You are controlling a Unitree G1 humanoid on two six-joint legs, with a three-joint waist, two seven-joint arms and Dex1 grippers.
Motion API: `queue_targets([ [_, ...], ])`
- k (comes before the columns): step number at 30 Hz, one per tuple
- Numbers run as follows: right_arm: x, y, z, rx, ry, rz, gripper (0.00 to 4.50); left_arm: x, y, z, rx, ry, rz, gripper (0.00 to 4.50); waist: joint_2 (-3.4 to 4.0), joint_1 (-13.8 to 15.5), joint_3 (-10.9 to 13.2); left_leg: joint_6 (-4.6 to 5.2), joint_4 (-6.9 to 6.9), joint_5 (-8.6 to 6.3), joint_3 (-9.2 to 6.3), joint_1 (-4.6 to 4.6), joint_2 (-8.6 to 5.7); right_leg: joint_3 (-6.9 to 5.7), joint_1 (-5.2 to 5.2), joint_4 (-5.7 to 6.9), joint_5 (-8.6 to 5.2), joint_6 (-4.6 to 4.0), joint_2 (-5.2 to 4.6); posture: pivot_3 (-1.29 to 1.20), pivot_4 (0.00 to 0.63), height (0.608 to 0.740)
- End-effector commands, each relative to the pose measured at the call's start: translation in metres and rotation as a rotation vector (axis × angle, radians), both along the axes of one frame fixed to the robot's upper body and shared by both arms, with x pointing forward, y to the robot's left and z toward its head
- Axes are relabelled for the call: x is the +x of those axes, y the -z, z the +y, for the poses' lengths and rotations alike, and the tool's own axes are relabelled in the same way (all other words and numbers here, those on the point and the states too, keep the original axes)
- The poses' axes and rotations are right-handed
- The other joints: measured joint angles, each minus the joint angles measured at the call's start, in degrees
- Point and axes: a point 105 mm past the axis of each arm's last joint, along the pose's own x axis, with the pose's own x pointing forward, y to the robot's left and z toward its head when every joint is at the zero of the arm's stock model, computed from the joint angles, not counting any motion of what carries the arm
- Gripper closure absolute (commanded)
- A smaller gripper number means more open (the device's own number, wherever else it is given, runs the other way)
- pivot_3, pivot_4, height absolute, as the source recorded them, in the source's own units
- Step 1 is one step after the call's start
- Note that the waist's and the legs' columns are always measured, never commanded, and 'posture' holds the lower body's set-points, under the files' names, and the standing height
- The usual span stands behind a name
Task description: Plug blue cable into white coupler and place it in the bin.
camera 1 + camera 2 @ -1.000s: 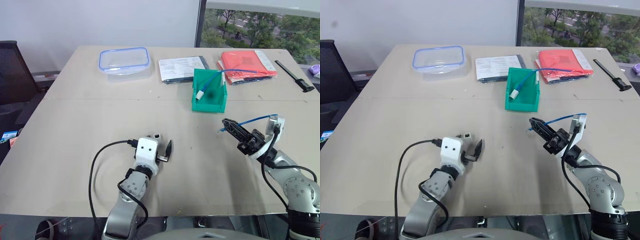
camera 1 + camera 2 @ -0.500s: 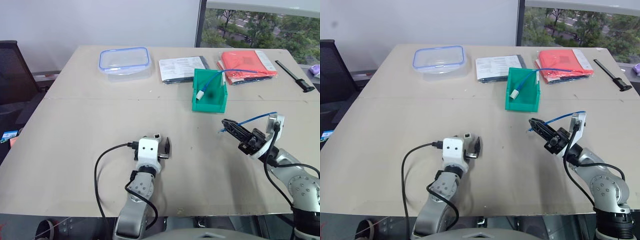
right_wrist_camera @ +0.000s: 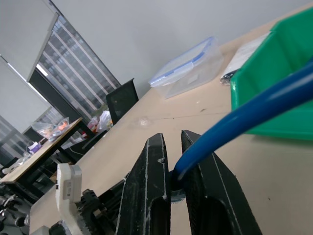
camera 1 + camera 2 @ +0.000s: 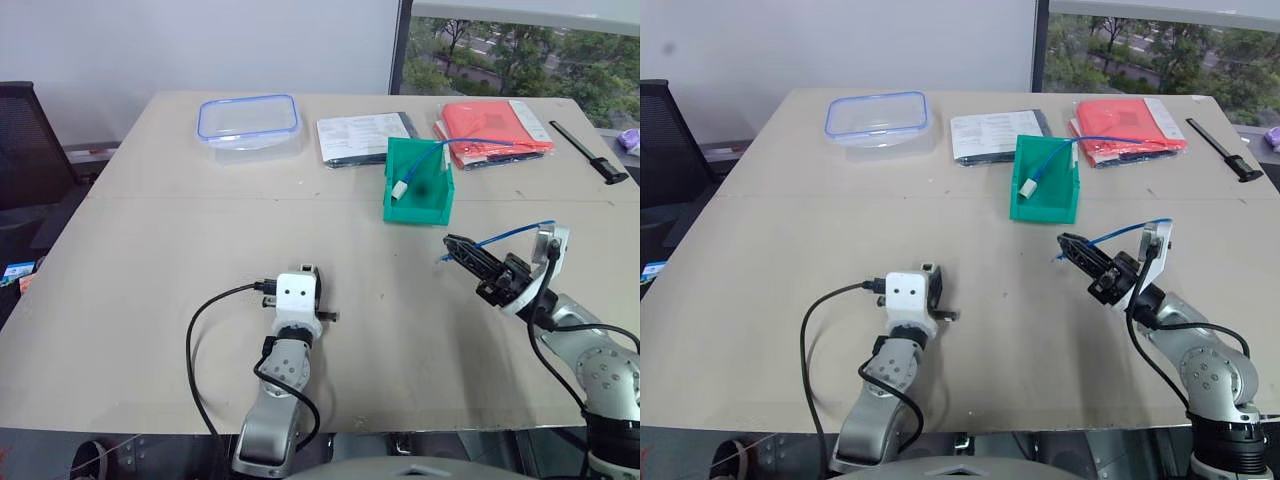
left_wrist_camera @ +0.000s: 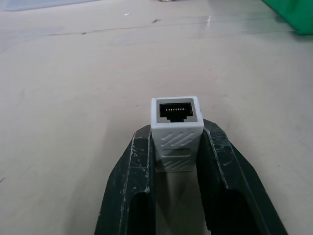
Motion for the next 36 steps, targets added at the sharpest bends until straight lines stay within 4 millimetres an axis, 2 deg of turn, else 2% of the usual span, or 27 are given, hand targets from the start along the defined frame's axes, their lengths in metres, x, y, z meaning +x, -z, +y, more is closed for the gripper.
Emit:
queue_targets([
  [1,-0.004,-0.016,0.013,-0.023,-0.05,-0.09,4.5,0.0,-0.008,-0.018,-0.023,0.228,-0.032,3.96,0.0,0.0,0.0,0.0,0.0,0.0,0.0,0.0,0.0,-0.01,0.0,0.0,0.0,0.0,0.0,0.0,0.15,0.737],
  [4,-0.005,-0.018,0.029,-0.095,-0.111,-0.148,4.5,0.001,-0.009,-0.031,0.006,0.481,-0.028,3.96,0.02,-0.02,0.0,0.0,0.0,0.0,0.01,0.0,0.01,-0.1,-0.05,0.04,-0.02,-0.05,0.04,0.0,0.15,0.737],
  [8,-0.003,-0.011,0.049,-0.294,-0.21,-0.285,4.5,-0.002,-0.012,-0.042,0.035,0.867,0.03,3.96,0.04,-0.04,0.0,0.0,0.02,0.01,0.06,0.02,0.0,-0.12,-0.06,0.04,-0.04,-0.1,0.06,0.0,0.15,0.737],
  [13,0.004,-0.002,0.066,-0.5,-0.313,-0.46,4.5,0.007,-0.011,-0.048,0.107,1.16,0.074,3.96,0.03,0.05,0.02,0.0,0.01,0.01,0.07,-0.03,-0.07,-0.13,-0.06,-0.03,0.01,0.01,0.06,0.0,0.15,0.737],
  [17,0.011,0.005,0.075,-0.585,-0.36,-0.551,4.5,0.018,-0.007,-0.054,0.152,1.332,0.121,3.96,0.02,0.03,0.02,0.0,0.03,0.01,0.07,-0.03,-0.12,-0.14,-0.05,-0.02,0.01,0.02,0.13,0.0,0.15,0.737],
  [24,0.017,0.013,0.08,-0.651,-0.415,-0.609,4.5,0.032,-0.004,-0.06,0.198,1.501,0.161,3.96,0.01,-0.01,0.03,0.0,0.06,0.01,0.05,-0.07,-0.1,-0.14,-0.07,0.0,0.02,0.03,0.32,0.0,0.15,0.737],
  [36,0.014,0.032,0.076,-0.74,-0.533,-0.561,4.5,0.042,-0.003,-0.057,0.282,1.551,0.139,3.96,0.01,-0.02,0.03,0.0,0.11,0.01,0.03,-0.04,-0.04,-0.11,-0.06,0.06,0.03,0.02,0.38,0.0,0.15,0.737],
])
